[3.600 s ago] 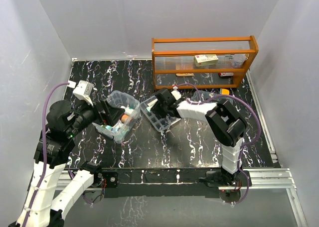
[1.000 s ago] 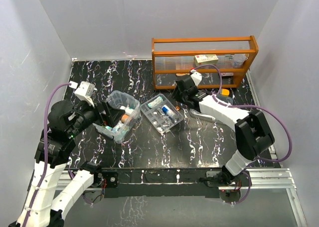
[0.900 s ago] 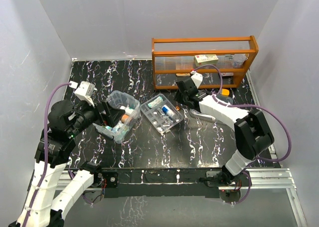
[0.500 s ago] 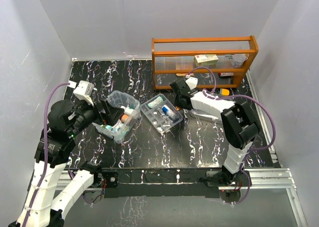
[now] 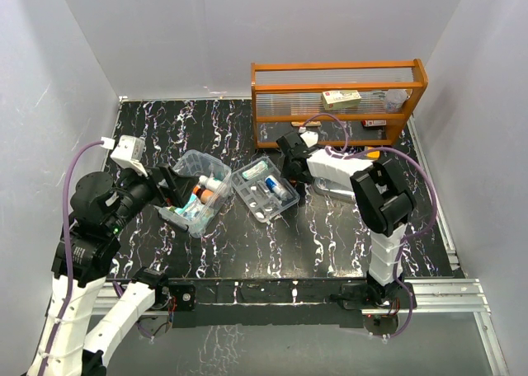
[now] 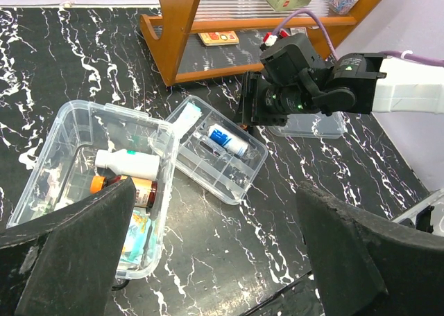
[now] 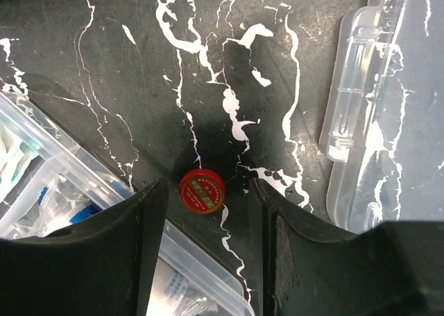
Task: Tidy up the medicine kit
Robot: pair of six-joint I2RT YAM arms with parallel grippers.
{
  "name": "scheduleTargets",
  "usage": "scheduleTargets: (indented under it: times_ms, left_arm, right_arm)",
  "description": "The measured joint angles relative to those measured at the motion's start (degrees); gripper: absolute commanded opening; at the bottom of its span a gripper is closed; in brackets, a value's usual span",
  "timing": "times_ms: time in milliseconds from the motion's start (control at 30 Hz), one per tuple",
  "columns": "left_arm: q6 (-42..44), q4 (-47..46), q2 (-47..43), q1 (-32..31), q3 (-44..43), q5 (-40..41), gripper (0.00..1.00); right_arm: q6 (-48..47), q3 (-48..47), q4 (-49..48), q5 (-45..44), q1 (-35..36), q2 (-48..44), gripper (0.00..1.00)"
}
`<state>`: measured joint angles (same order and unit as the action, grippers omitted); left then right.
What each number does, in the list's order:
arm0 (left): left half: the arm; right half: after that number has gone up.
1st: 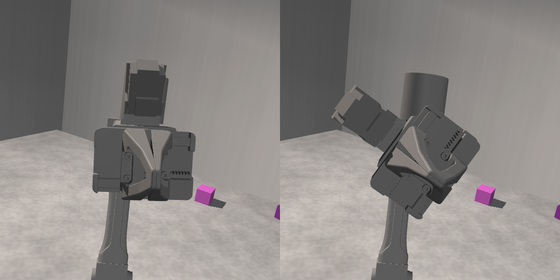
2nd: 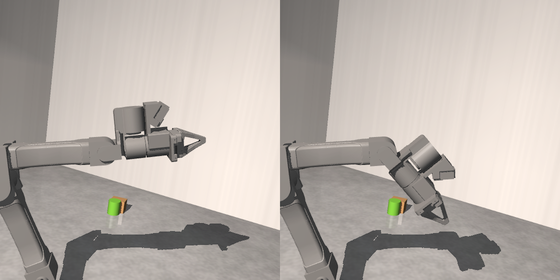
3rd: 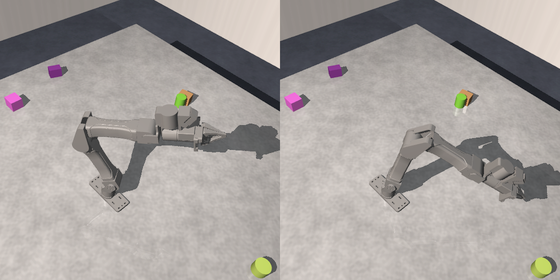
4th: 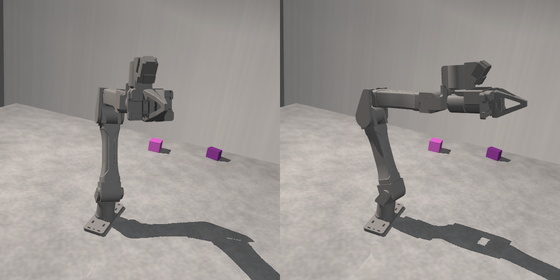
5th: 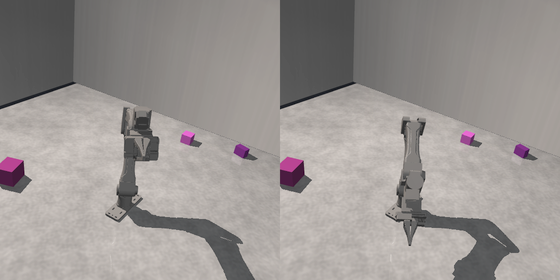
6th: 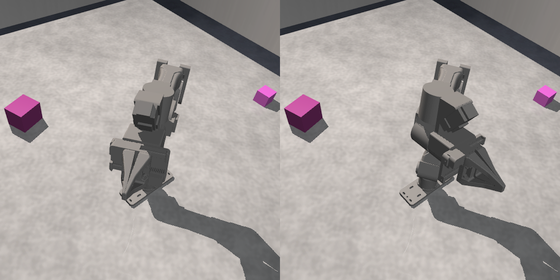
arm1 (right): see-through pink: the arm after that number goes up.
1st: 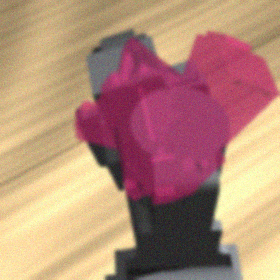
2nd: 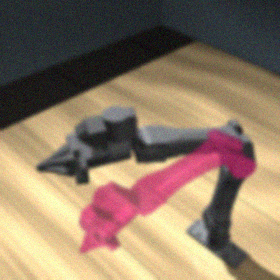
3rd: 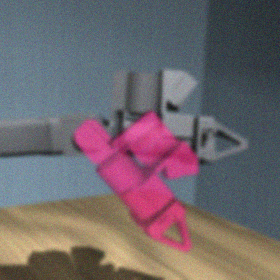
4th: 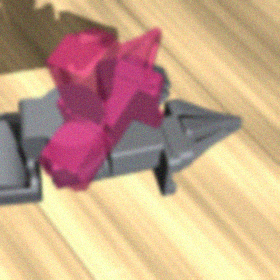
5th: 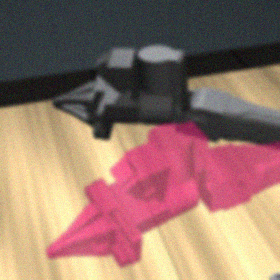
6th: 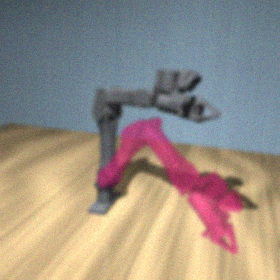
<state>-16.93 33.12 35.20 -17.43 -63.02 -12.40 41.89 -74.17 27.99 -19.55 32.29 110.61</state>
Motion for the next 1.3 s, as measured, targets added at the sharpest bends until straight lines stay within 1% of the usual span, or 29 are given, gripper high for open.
scheduleTargets:
  times_ms: [133, 267, 367, 567, 667, 867, 1000, 1167, 1300]
  left_arm:
    - [0.0, 0.02, 0.02, 0.0, 0.0, 0.09, 0.99]
    - [0.0, 0.15, 0.02, 0.0, 0.0, 0.24, 0.99]
    - [-0.02, 0.17, 0.02, 0.0, 0.0, 0.31, 0.99]
    - [-0.02, 0.15, 0.02, 0.0, 0.0, 0.35, 0.99]
    - [-0.04, 0.17, 0.02, 0.0, 0.0, 0.37, 0.99]
    - [-0.24, 0.04, 0.11, 0.0, 0.0, 0.37, 0.99]
    - [-1.03, -0.68, 0.11, 0.0, 0.02, 0.39, 0.99]
    - [-3.17, -3.21, -0.2, -0.02, 0.5, 0.7, 0.99]
    - [-4.76, -4.85, -1.16, 0.0, 1.88, 1.84, 0.99]
  right_arm:
    - [-0.15, -0.46, 0.11, 0.0, 0.28, 0.87, 0.47]
    - [-0.55, -1.16, 0.44, -0.98, 0.79, 1.46, 0.4]
    - [-1.16, -1.16, 0.61, -1.62, 1.03, 1.57, 0.36]
    - [-1.57, -1.49, 1.16, -2.86, 1.07, 1.95, 0.24]
    - [-1.66, -1.7, 1.31, -3.28, 1.09, 2.08, 0.22]
    - [-1.81, -1.6, 1.75, -4.35, 1.11, 1.73, 0.22]
    - [-2.43, -0.13, 2.05, -4.31, 1.14, -1.99, 0.22]
    - [-3.76, 2.51, 1.31, -3.1, 1.81, -12.0, 0.23]
    - [-4.76, 3.98, -0.52, -1.7, 4.5, -18.23, 0.23]
